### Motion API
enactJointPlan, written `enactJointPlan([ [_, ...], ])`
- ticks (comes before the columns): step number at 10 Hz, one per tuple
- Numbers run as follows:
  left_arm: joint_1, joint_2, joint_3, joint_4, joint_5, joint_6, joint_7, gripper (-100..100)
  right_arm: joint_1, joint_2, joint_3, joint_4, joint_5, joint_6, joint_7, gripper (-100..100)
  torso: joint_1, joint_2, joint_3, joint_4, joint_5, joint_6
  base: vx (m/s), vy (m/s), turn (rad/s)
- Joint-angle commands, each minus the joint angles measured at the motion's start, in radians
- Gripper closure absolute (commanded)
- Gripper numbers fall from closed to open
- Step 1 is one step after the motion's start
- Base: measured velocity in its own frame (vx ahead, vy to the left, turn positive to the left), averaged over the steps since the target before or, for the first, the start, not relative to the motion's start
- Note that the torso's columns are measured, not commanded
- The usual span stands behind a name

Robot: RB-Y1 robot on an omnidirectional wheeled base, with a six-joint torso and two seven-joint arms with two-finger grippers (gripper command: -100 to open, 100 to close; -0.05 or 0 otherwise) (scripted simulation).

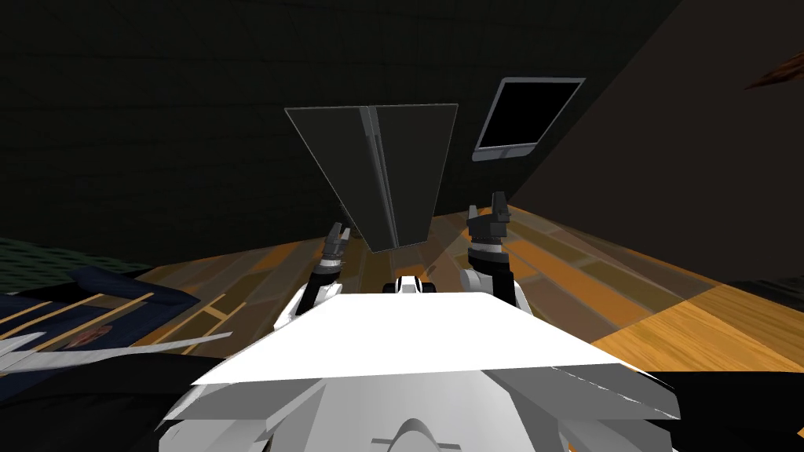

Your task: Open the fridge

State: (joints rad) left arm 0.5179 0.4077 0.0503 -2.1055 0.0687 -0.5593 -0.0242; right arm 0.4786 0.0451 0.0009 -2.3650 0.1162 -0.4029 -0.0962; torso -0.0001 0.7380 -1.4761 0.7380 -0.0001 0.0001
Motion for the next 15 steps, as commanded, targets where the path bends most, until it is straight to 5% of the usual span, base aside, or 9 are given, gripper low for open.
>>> enactJointPlan([
  [1,0.001,0.068,0.022,0.041,0.031,-0.017,0.031,-100,0.0,0.0,0.0,0.0,0.0,0.0,0.0,0,0.0,0.001,0.0,0.0,0.0,0.0,0.028,-0.009,0.04],
  [15,0.012,0.462,0.112,0.219,0.174,-0.084,0.168,-100,0.0,0.0,0.0,0.0,0.0,0.0,0.0,0,0.0,0.0,0.0,0.0,0.0,0.0,0.028,-0.01,0.026],
])
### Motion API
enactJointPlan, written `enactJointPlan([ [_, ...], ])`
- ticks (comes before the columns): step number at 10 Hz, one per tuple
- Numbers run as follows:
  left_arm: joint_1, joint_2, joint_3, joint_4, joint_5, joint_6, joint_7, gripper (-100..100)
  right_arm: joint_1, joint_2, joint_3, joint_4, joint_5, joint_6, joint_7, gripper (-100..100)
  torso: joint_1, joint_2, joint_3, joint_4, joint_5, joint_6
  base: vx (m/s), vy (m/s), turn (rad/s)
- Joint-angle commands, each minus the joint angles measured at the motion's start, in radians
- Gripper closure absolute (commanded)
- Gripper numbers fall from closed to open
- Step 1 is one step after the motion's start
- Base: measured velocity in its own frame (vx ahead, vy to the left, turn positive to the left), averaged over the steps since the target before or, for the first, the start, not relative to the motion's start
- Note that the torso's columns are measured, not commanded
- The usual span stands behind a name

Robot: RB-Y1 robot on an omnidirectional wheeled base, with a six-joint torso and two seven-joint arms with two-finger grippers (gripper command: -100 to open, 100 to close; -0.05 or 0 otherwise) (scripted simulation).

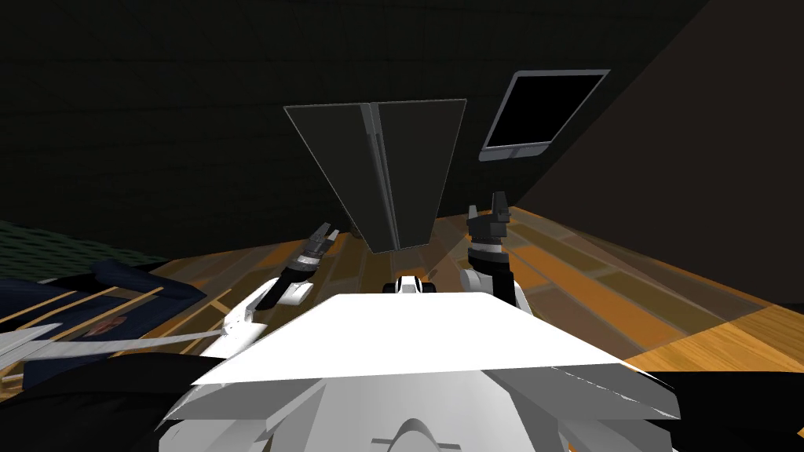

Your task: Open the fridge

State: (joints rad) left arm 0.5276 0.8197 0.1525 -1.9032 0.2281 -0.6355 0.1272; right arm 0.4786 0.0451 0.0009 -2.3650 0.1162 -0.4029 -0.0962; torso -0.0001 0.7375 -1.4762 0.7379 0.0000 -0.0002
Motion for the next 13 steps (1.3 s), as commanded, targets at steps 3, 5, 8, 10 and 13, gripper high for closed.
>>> enactJointPlan([
  [3,0.005,0.13,0.028,0.054,0.044,-0.021,0.046,-100,0.0,0.0,0.0,0.0,0.0,0.0,0.0,0,0.0,0.0,0.0,0.0,0.0,0.0,0.028,-0.013,0.021],
  [5,0.007,0.18,0.046,0.091,0.073,-0.034,0.076,-100,0.0,0.0,0.0,0.0,0.0,0.0,0.0,0,0.0,0.001,0.001,0.0,0.0,0.0,0.024,-0.016,0.02],
  [8,0.01,0.259,0.062,0.129,0.102,-0.046,0.106,-100,0.0,0.0,0.0,0.0,0.0,0.0,0.0,0,0.001,0.001,0.0,0.0,0.0,0.0,0.03,-0.017,0.027],
  [10,0.01,0.301,0.062,0.129,0.102,-0.046,0.106,-100,0.0,0.0,0.0,0.0,0.0,0.0,0.0,0,0.0,0.0,0.0,0.0,0.0,0.0,0.028,-0.019,0.009],
  [13,0.016,0.405,0.093,0.205,0.158,-0.068,0.168,-100,0.0,0.0,0.0,0.0,0.0,0.0,0.0,0,0.0,0.0,0.0,0.0,0.0,0.0,0.048,-0.032,0.042],
])
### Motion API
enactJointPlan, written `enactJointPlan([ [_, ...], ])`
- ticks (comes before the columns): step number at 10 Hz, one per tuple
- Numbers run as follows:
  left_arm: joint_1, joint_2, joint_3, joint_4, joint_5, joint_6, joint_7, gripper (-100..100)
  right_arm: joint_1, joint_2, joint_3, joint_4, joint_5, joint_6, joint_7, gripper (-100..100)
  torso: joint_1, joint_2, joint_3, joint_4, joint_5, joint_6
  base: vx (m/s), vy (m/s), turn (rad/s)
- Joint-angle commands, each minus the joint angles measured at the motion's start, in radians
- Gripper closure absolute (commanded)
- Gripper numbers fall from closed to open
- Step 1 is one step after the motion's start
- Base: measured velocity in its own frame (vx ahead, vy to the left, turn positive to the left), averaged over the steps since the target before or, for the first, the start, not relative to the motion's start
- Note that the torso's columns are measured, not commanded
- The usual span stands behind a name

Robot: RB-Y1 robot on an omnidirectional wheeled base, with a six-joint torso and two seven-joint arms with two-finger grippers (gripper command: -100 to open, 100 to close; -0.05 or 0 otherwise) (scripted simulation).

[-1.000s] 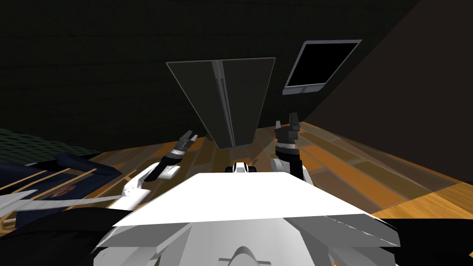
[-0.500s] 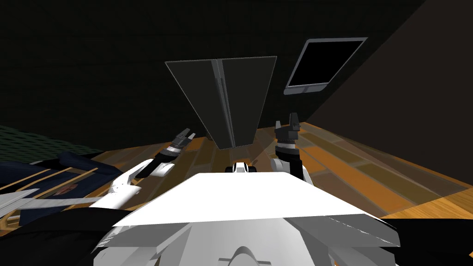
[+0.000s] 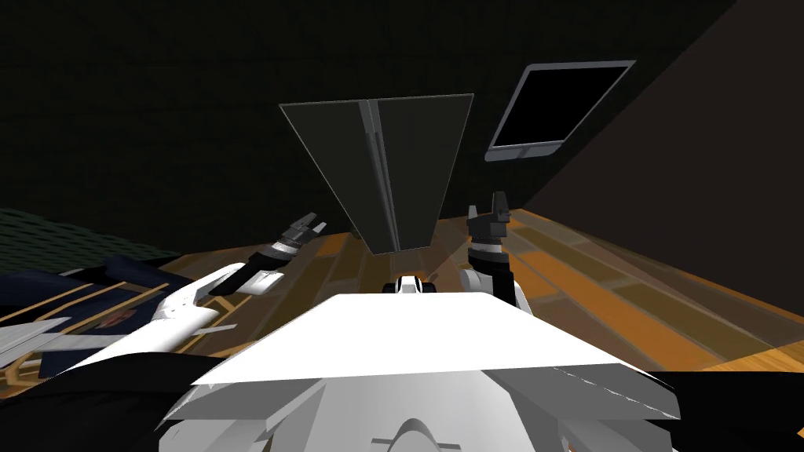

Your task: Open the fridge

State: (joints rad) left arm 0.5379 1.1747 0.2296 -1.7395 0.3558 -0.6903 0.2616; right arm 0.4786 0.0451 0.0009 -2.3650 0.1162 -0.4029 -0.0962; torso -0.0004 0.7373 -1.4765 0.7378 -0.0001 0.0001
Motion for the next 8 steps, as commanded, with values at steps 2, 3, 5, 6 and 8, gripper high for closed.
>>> enactJointPlan([
  [2,0.005,0.102,0.016,0.042,0.03,-0.014,0.033,-100,0.0,0.0,0.0,0.0,0.0,0.0,0.0,0,0.0,0.0,0.0,0.0,0.0,0.0,0.033,-0.032,0.009],
  [3,0.008,0.13,0.03,0.079,0.056,-0.024,0.064,-100,0.0,0.0,0.0,0.0,0.0,0.0,0.0,0,0.001,0.002,0.001,0.001,0.0,0.0,0.033,-0.023,0.035],
  [5,0.008,0.18,0.03,0.079,0.056,-0.024,0.064,-100,0.0,0.0,0.0,0.0,0.0,0.0,0.0,0,0.001,0.001,0.001,0.0,0.0,0.0,0.028,-0.022,0.021],
  [6,0.011,0.21,0.043,0.117,0.082,-0.032,0.094,-100,0.0,0.0,0.0,0.0,0.0,0.0,0.0,0,0.001,0.001,0.001,0.0,0.0,0.0,0.053,-0.036,0.038],
  [8,0.011,0.255,0.043,0.117,0.082,-0.032,0.094,-100,0.0,0.0,0.0,0.0,0.0,0.0,0.0,0,-0.001,0.0,0.0,0.0,0.0,0.0,0.032,-0.038,0.015],
])
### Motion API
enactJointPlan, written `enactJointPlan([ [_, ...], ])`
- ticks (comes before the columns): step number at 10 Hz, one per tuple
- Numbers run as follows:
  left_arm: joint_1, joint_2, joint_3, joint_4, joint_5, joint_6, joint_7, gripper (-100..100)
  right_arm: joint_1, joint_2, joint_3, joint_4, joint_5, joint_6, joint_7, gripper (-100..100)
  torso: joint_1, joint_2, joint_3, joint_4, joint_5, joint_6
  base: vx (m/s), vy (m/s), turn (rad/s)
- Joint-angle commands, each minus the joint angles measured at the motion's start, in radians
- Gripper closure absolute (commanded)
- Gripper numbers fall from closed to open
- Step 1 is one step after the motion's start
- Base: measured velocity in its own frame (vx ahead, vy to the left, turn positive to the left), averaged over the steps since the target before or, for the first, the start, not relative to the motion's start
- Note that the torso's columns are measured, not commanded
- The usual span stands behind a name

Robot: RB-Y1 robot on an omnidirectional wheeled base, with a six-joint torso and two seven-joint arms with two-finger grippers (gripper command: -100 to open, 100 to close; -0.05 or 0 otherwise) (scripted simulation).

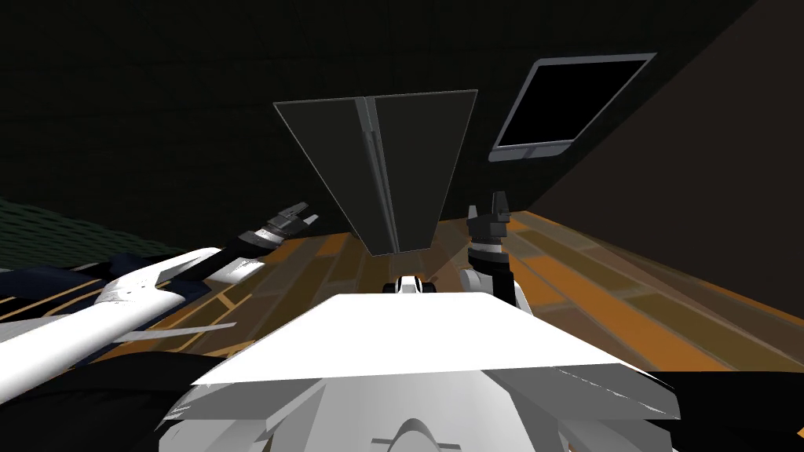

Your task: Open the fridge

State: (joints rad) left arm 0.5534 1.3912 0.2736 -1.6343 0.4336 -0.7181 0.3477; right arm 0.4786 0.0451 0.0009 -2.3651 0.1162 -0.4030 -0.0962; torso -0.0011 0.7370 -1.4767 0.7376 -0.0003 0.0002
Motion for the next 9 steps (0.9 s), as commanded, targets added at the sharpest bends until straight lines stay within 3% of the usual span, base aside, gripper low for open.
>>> enactJointPlan([
  [1,-0.001,0.074,0.011,0.048,0.028,-0.013,0.039,-100,0.0,0.0,0.0,0.0,0.0,0.0,0.0,0,0.001,0.002,0.001,0.001,0.0,0.0,0.031,-0.045,0.039],
  [3,-0.001,0.111,0.011,0.048,0.028,-0.013,0.039,-100,0.0,0.0,0.0,0.0,0.0,0.0,0.0,0,0.001,0.001,0.001,0.0,0.0,0.0,0.033,-0.032,0.016],
  [4,0.002,0.15,0.022,0.085,0.051,-0.019,0.069,-100,0.0,0.0,0.0,0.0,0.0,0.0,0.0,0,0.002,0.001,0.001,0.0,0.001,0.0,0.041,-0.042,0.042],
  [5,0.002,0.177,0.022,0.085,0.051,-0.019,0.069,-100,0.0,0.0,0.0,0.0,0.0,0.0,0.0,0,0.001,0.001,0.0,0.0,0.0,-0.001,0.051,-0.049,0.028],
  [6,0.002,0.182,0.022,0.085,0.051,-0.019,0.069,-100,0.0,0.0,0.0,0.0,0.0,0.0,0.0,0,0.0,0.0,0.0,0.0,0.0,0.0,0.026,-0.025,-0.002],
  [7,0.004,0.221,0.031,0.12,0.073,-0.025,0.098,-100,0.0,0.0,0.0,0.0,0.0,0.0,0.0,0,0.002,0.001,0.001,0.0,0.0,0.0,0.041,-0.042,0.037],
  [8,0.004,0.252,0.031,0.12,0.073,-0.025,0.098,-100,0.0,0.0,0.0,0.0,0.0,0.0,0.0,0,0.001,0.001,0.001,0.0,0.0,0.0,0.044,-0.048,0.03],
  [9,0.007,0.282,0.04,0.155,0.094,-0.031,0.127,-100,0.0,0.0,0.0,0.0,0.0,0.0,0.0,0,0.001,0.001,0.001,0.0,0.0,0.0,0.058,-0.079,0.049],
])
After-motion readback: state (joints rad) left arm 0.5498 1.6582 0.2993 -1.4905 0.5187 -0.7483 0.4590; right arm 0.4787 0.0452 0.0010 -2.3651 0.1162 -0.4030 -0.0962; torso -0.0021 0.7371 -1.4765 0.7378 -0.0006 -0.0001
